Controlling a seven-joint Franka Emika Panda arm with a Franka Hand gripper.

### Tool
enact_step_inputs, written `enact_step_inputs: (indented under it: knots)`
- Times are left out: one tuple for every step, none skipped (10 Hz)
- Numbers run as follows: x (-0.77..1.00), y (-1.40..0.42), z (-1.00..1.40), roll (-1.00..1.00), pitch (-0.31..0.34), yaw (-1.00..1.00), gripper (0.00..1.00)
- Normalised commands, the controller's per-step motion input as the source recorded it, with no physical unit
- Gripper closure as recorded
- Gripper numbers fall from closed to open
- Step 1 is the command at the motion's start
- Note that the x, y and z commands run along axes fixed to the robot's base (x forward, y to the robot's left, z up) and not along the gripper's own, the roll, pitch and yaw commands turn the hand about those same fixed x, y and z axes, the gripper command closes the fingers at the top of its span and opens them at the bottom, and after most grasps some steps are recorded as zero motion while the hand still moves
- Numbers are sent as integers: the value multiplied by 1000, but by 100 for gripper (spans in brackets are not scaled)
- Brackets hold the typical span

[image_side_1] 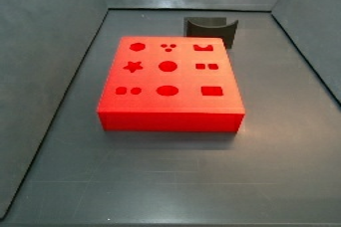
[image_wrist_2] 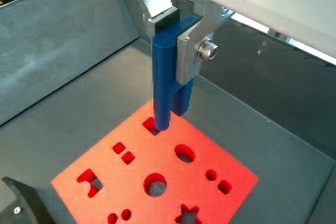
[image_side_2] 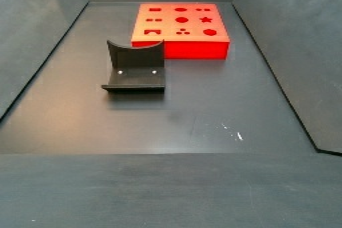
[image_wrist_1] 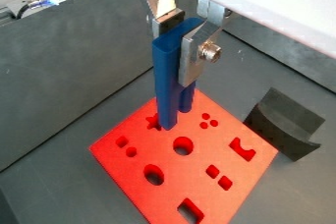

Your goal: Insert the square-circle object.

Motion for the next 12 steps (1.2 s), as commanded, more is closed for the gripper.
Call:
enact_step_inputs:
  knots:
    - [0, 43, -517, -107, -117, -223, 100]
    - [0, 0, -769, -93, -136, -483, 100]
    - [0, 0, -780, -80, -136, -571, 100]
    - [-20, 0, -809, -80, -121, -574, 100]
    - [-189, 0, -880, -64, -113, -534, 100]
    - [-511, 0, -986, -4, -116, -423, 100]
    - [-660, 0, -923, 0, -94, -383, 100]
    - [-666, 0, -883, 0, -37, -411, 100]
    - [-586, 0, -863, -57, 0, -449, 100]
    - [-237, -89, -329, -216, -100, -537, 100]
    - [0, -103, -43, -250, -84, -760, 100]
    - [0, -60, 0, -166, -37, -960, 100]
